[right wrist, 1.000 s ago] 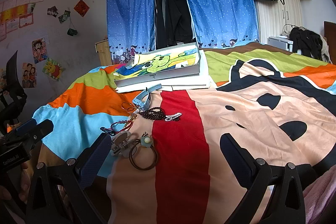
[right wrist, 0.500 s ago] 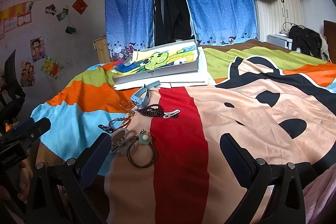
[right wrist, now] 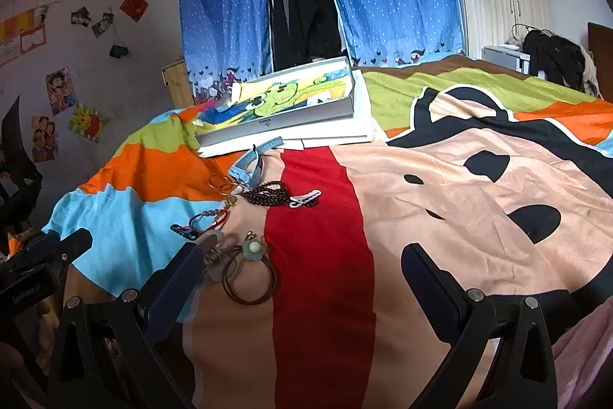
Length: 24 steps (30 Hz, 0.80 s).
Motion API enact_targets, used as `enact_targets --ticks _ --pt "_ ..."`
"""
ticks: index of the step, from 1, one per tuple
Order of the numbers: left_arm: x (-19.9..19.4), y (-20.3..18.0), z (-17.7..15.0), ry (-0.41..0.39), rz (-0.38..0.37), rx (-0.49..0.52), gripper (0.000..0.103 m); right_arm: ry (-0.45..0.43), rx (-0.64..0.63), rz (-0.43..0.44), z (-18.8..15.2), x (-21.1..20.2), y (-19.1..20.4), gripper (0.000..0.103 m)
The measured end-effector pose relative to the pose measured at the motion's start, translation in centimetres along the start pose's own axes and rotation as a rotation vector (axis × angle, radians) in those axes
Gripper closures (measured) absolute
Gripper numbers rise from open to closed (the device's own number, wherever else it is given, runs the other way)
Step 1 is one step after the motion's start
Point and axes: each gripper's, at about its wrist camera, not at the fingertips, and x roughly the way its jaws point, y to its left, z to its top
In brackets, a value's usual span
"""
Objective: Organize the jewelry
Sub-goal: 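Grasp the green-bead cord pendant with the right tool while the left tool grasps the grey square buckle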
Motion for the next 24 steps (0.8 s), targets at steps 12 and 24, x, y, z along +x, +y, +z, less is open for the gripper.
enact_targets --ticks 12,24 --pt "3.0 0.3 0.0 0.13 0.002 0.002 0.001 0.131 -0.027 0.008 0.7 1.9 -1.5 0.0" --pt "7.5 -1.2 0.3 0.344 -0.155 0.126 0.001 0.308 -0.082 0.108 0.6 5.9 -2.5 0.0"
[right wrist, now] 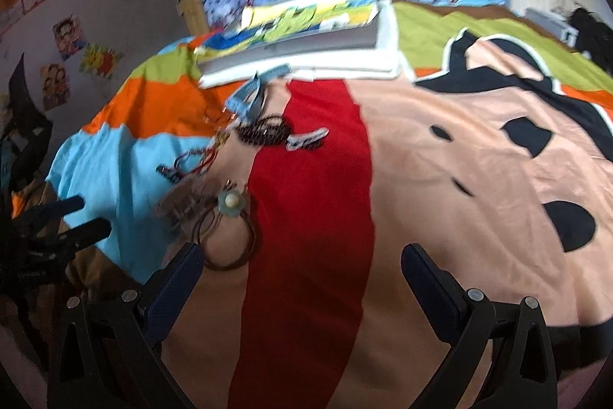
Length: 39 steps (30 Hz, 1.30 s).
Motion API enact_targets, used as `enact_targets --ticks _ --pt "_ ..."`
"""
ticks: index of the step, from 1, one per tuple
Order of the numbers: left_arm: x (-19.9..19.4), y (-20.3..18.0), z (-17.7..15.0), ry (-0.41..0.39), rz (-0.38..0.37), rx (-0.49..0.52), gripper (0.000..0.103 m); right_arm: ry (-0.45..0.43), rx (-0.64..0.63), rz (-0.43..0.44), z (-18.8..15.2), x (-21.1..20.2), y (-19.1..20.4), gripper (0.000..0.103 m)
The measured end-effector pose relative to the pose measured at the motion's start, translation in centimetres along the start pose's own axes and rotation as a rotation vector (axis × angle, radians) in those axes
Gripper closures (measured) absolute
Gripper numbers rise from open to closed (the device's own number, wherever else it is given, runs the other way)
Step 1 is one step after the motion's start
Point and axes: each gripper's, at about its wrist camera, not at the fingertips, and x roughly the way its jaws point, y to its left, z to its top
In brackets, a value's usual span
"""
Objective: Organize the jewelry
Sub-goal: 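Grasp the green-bead cord pendant with the right tool while the left tool grasps the grey square buckle, then carry the pendant with the right tool into the white tray while the left tool carries the buckle there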
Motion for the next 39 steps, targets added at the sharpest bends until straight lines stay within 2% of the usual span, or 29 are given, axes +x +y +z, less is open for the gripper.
enact_targets --ticks 5,7,9,10,13,18,22,27,29,31,33,36,39 --pt "1.2 -0.3 0.6 0.045 -0.075 0.02 0.001 0.082 -0.018 0.076 0.4 1.8 -0.5 0.0" --pt "1.8 -0.5 0.8 0.061 -0.09 0.03 0.002 0.105 -0.026 0.106 0.6 2.5 -0.5 0.007" --pt "2.4 -0.5 1.0 0.079 -0.112 0.027 0.002 0.135 -0.045 0.128 0.8 3.5 -0.4 0.024" --pt "2.6 -0.6 1.1 0.083 -0.126 0.025 0.002 0.149 -0.049 0.138 0.8 4.0 -0.4 0.029" --pt "3.2 -1.0 1.5 0.093 -0.156 0.029 0.004 0.175 -0.059 0.183 1.0 5.2 -0.4 0.036" --pt "4.4 -1.6 2.1 0.11 -0.179 0.035 0.025 0.175 -0.142 0.222 1.6 6.9 0.9 0.054" --pt "5.2 -1.4 2.4 0.126 -0.204 0.01 0.04 0.152 -0.209 0.205 1.7 7.9 1.6 0.064" --pt "5.9 -1.3 2.8 0.14 -0.242 -0.017 0.055 0.125 -0.249 0.232 1.8 8.5 2.2 0.064" --pt "6.0 -1.2 3.0 0.143 -0.262 -0.028 0.063 0.118 -0.253 0.243 1.8 8.8 2.4 0.069" --pt "6.1 -1.1 3.1 0.144 -0.264 -0.036 0.064 0.118 -0.258 0.249 1.8 9.2 2.5 0.073" --pt "6.3 -1.1 3.2 0.151 -0.251 -0.039 0.071 0.116 -0.26 0.249 1.8 9.3 2.7 0.078" --pt "6.5 -0.6 3.0 0.154 -0.261 -0.068 0.071 0.118 -0.245 0.259 1.7 9.4 2.5 0.095" --pt "6.3 -0.5 3.0 0.145 -0.262 -0.09 0.071 0.111 -0.228 0.261 1.6 9.4 2.4 0.096"
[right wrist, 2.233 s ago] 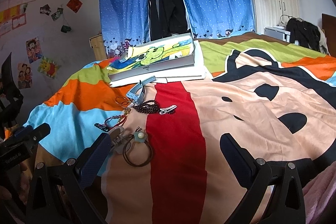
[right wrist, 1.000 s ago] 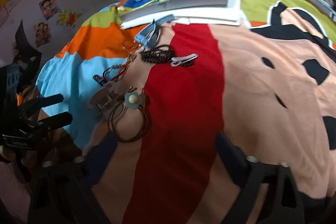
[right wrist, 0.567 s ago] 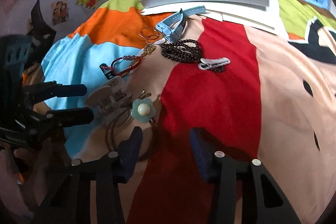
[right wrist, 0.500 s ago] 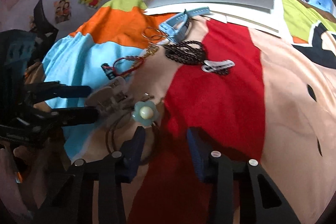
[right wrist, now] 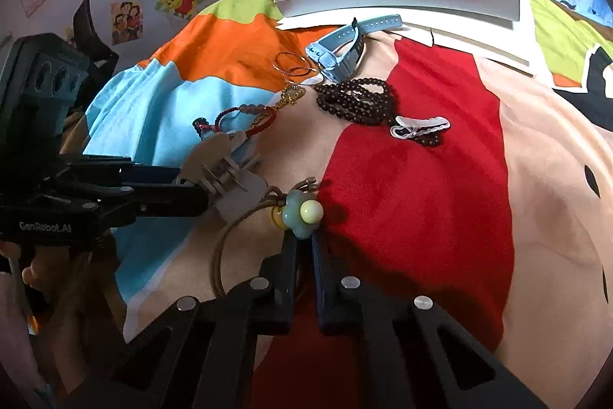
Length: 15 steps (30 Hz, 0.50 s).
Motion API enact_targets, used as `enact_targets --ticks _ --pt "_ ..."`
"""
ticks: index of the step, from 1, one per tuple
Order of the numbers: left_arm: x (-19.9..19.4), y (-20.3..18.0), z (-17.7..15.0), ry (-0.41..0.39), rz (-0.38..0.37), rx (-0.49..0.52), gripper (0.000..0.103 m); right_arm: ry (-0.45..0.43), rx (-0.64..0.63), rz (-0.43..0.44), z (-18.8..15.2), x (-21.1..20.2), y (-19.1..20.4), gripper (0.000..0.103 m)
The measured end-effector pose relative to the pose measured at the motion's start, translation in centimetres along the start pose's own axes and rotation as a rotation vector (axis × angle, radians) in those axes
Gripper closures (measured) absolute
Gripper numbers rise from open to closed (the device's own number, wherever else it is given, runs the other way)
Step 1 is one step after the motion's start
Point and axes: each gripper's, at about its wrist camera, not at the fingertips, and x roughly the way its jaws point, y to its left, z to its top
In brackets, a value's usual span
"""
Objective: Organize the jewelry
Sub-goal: 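Carry the pendant with the right tool into the white tray while the left tool carries the buckle there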
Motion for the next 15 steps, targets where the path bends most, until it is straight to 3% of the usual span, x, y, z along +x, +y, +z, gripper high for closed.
enact_targets --ticks 9,15 --pt "-2.0 -0.4 -1.4 -0.076 0.019 -0.031 0.071 -0.078 0.052 0.009 0.1 -1.8 -0.1 0.099" --pt "-2.2 -0.8 -1.3 -0.093 0.023 -0.04 0.071 -0.084 0.058 0.01 0.2 -1.7 -0.1 0.099"
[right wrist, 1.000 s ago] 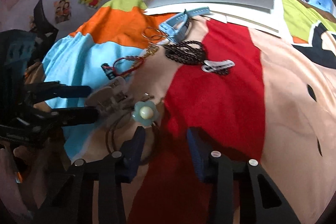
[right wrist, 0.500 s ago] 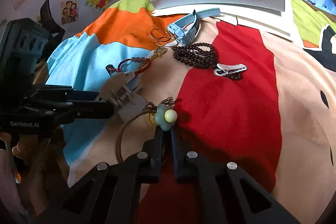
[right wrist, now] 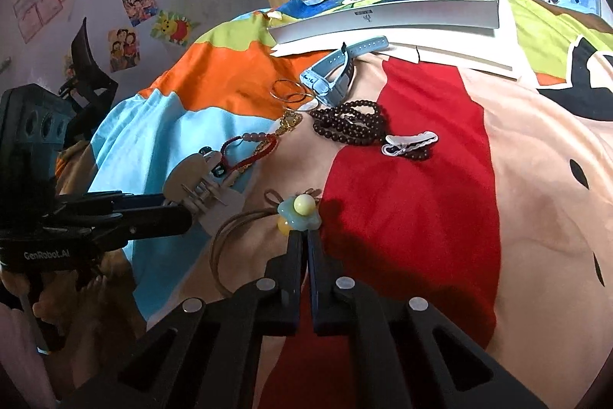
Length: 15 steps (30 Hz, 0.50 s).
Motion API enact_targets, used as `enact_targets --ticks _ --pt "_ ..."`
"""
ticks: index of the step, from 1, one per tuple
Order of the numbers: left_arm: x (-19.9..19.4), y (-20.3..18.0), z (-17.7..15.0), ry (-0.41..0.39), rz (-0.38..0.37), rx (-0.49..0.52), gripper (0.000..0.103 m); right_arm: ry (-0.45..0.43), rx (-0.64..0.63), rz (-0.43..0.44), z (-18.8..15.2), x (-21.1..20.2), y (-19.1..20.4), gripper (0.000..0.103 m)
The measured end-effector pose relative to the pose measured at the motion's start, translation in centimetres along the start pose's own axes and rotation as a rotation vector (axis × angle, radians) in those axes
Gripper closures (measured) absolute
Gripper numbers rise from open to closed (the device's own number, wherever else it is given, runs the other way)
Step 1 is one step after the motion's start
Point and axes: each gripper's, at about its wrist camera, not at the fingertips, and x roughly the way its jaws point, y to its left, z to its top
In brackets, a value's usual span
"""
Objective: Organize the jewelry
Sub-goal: 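Carry the pendant with the right tool into the white tray while the left tool carries the buckle there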
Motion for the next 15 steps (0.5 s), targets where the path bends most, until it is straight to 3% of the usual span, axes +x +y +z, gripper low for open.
enact_targets --ticks 7,15 --pt "-0.3 -0.2 -0.1 -0.013 0.007 0.006 0.071 -0.009 0.005 0.0 0.0 -0.2 -0.1 0.099" --pt "-0.7 -0.2 -0.2 -0.031 0.008 -0.006 0.071 -0.088 0.001 0.002 0.5 -1.9 0.2 0.1"
